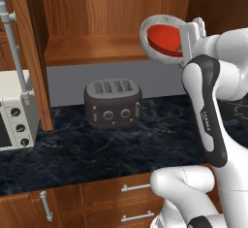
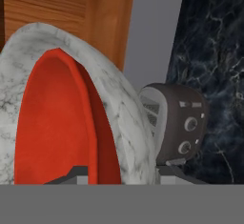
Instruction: Pick up the bowls on the counter and stack them on top of one another in the open cabinet. Place the smaller bowl on top of the larger bowl.
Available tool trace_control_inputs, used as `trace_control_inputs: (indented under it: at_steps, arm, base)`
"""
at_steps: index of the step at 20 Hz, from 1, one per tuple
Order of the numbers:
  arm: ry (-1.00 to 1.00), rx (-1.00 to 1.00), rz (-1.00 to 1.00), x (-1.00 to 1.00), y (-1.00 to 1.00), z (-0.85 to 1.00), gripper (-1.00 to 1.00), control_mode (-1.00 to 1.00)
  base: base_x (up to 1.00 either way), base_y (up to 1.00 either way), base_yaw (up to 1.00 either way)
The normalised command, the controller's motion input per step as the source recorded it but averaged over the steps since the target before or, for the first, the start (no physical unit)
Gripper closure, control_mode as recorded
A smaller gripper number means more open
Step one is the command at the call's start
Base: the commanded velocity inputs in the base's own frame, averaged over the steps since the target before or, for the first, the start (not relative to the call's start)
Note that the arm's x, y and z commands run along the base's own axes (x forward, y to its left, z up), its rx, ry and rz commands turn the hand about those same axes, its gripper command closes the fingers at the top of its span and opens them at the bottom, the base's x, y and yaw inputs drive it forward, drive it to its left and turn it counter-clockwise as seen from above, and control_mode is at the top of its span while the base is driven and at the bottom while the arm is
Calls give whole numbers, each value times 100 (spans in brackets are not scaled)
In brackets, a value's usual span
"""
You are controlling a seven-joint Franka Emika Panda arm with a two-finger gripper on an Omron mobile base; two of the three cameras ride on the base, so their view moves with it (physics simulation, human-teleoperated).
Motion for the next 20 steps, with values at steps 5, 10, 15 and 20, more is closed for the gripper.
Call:
trace_control_inputs:
  at_steps: [5,10,15,20]
  arm:
    - [0,0,0,17,0,10,100,-100]
    - [1,0,0,22,0,22,100,-100]
    - [4,0,0,28,0,17,100,-100]
    - [6,0,0,33,0,13,100,-100]
  base:
    - [0,0,0]
    - [0,0,0]
    - [0,0,0]
    - [0,0,0]
